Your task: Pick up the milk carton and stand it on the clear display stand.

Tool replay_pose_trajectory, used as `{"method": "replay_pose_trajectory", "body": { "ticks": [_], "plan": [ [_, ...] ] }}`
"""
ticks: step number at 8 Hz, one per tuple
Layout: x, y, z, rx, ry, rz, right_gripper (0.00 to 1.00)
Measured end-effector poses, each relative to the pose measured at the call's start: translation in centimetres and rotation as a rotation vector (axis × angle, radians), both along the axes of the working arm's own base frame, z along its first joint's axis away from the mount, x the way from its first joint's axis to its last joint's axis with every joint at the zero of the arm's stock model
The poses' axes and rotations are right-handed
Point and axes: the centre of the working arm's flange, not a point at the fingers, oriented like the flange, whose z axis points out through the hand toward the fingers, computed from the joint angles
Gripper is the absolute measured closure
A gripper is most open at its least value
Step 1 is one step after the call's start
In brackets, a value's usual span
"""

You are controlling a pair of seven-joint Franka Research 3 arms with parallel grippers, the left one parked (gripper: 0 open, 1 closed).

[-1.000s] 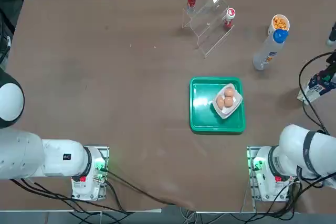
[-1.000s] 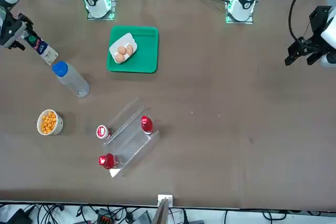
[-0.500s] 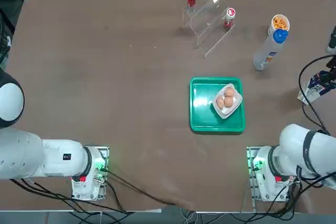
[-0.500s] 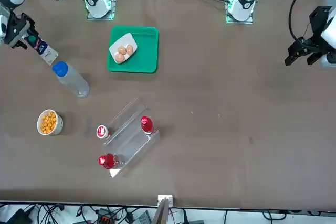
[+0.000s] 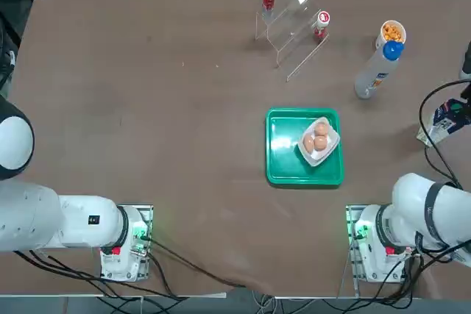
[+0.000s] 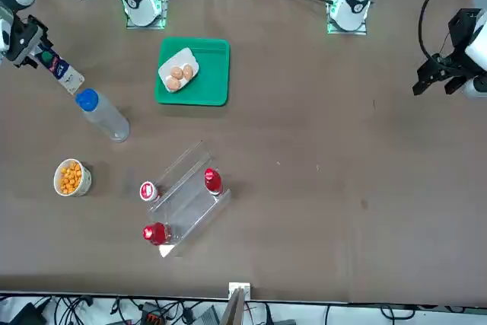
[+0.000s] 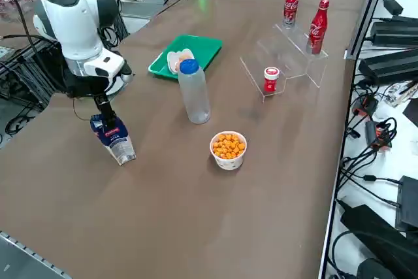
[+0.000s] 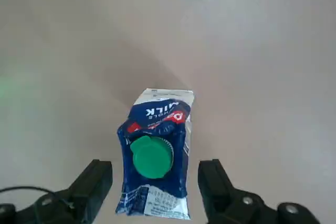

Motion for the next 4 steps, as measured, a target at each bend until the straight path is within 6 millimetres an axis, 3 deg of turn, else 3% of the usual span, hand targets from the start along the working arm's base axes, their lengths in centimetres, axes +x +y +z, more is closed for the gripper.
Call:
{"method": "replay_pose_trajectory", "body": {
  "ticks": [4],
  "plan": [
    [-0.35,0.3,-1.05,-0.001,0.015,0.024,0.0]
  ]
}}
